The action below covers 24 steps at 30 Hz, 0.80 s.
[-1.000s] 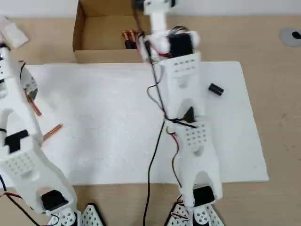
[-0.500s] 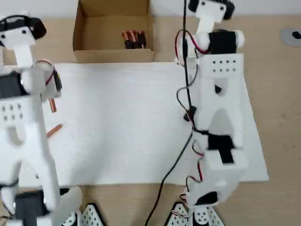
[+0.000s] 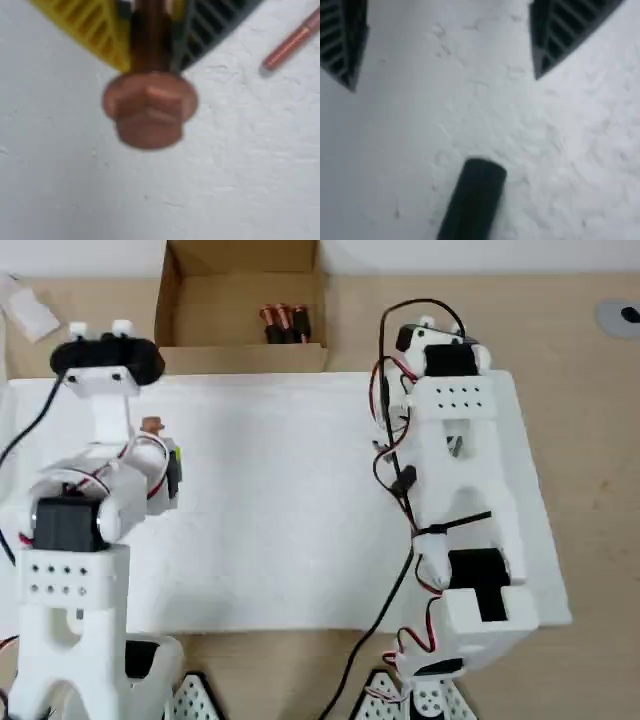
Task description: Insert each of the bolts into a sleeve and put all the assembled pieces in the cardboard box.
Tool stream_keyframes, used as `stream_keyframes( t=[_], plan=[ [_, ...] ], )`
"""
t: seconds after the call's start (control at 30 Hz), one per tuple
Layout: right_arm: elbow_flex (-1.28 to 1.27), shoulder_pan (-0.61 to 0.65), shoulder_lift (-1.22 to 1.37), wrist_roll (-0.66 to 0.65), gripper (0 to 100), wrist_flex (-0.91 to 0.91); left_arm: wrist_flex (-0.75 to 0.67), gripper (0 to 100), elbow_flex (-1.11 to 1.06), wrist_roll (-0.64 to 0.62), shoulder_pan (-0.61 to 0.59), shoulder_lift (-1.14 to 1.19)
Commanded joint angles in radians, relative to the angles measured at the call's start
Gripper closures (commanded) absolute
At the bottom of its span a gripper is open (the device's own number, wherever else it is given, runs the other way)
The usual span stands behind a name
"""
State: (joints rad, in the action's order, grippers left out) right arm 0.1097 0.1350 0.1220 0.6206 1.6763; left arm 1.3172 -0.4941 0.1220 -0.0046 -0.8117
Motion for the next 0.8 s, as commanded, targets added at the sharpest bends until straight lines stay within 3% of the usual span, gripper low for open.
stream_keyframes(
  t=[0.0,0.23,0.77],
  plan=[
    [-0.03,-0.015,-0.013,0.041,73.5,-0.075,-0.037,99,-0.046,0.005,0.018,-0.058],
    [-0.108,-0.054,0.048,0.178,73.5,-0.186,-0.028,99,-0.087,0.006,0.012,-0.096],
    [-0.136,-0.067,0.176,0.172,73.6,-0.241,-0.028,99,-0.089,0.046,0.012,-0.16]
  ],
)
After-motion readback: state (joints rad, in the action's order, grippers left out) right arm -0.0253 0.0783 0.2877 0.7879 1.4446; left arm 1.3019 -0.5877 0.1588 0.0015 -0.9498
